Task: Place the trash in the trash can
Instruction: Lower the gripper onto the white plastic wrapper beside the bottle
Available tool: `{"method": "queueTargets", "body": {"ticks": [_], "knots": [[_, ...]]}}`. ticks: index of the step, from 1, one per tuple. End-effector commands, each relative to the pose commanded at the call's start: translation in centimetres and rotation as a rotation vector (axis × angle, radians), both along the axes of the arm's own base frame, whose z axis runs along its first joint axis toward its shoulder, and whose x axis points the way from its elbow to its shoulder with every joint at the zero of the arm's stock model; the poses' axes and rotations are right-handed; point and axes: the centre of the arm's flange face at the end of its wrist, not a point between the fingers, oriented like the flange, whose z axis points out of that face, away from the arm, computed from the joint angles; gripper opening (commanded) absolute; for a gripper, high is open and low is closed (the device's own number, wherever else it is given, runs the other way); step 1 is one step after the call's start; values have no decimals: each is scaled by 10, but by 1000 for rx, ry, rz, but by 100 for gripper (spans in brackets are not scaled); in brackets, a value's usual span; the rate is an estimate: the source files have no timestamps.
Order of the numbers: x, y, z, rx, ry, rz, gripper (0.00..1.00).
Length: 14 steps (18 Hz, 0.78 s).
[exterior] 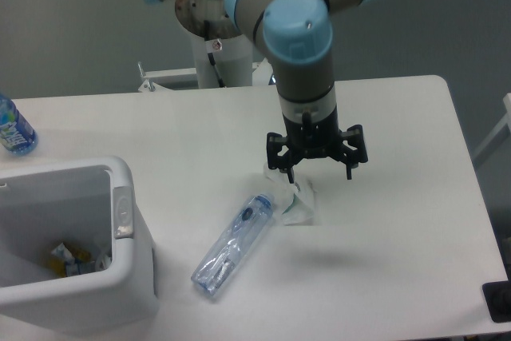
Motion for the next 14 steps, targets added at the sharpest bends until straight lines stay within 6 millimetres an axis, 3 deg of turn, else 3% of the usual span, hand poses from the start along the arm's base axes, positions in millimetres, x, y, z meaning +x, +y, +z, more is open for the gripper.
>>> {"method": "queueTargets", "body": {"ticks": [2,4,6,10,11,13,14], "knots": [[12,12,-18,-13,-22,-5,100],[12,19,-41,-28,-47,-9,100],[18,26,-75,-63,-83,5,100],[20,22,-106,-110,-106,6,100],[18,21,-107,-121,-96,6,87],[17,20,-106,-135,-81,6,50],[17,20,-105,-134,-80,3,28]]}}
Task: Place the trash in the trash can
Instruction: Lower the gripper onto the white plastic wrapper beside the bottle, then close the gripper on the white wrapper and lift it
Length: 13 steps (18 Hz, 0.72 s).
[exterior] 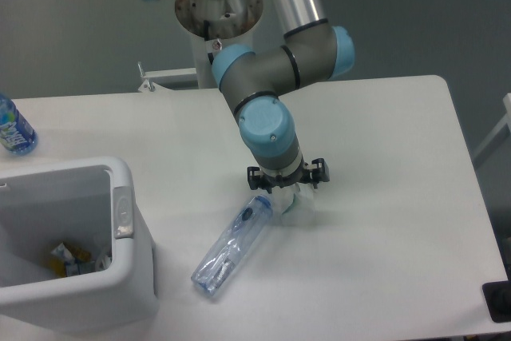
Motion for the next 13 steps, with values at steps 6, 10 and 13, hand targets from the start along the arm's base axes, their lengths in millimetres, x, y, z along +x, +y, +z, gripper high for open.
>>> {"method": "queueTargets", "body": {"ticks": [6,10,13], "knots": [[-4,-3,23,31,13,-5,0],[-19,-5,89,104,95,-53,0],[-43,5,157,187,195,-57,0]]}}
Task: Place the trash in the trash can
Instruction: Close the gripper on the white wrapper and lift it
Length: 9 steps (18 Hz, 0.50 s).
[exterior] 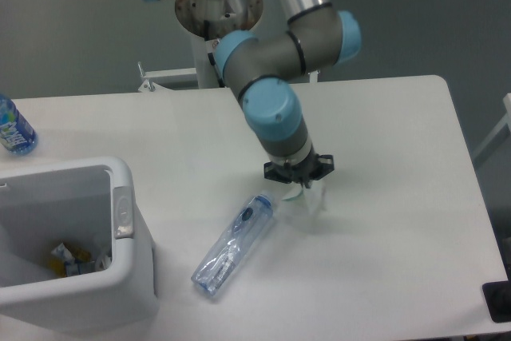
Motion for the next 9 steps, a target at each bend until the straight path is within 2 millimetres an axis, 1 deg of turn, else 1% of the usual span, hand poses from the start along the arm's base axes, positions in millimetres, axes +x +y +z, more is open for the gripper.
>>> {"method": "queueTargets", "body": {"ticks": [1,2,6,7,9], "knots": [[-3,1,28,51,31,19,0],[-4,6,43,122,24,52,0],[0,34,104,454,-91,144,0],[3,39,118,525,-131,149,0],[16,50,135,657,-256,113,0]]}}
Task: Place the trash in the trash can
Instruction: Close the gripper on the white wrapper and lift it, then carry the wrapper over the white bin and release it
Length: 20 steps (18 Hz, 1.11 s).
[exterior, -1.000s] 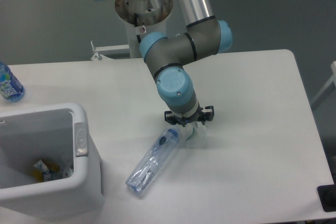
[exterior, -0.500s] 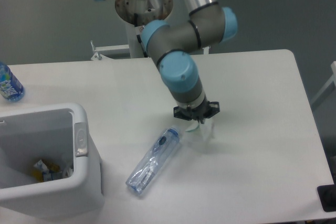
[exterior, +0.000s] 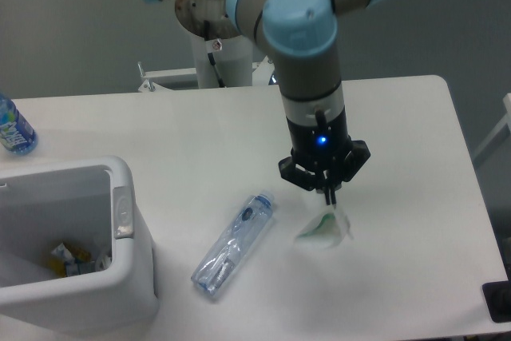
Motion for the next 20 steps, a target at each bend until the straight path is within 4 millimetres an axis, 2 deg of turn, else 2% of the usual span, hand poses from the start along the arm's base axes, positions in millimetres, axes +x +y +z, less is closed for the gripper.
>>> {"method": "queueTargets", "body": {"ticks": [3,6,11,13,16,19,20], "knots": [[21,1,24,152,-144,-25,0],[45,3,39,221,-206,-68,0],[91,6,54,292,-313,-130,0],[104,5,54,289,-320,-142,0],[140,21,40,259,-353,-194,0],[160,31,25,236,-374,-228,0],[171,37,23,230,-377,-250,10]]}}
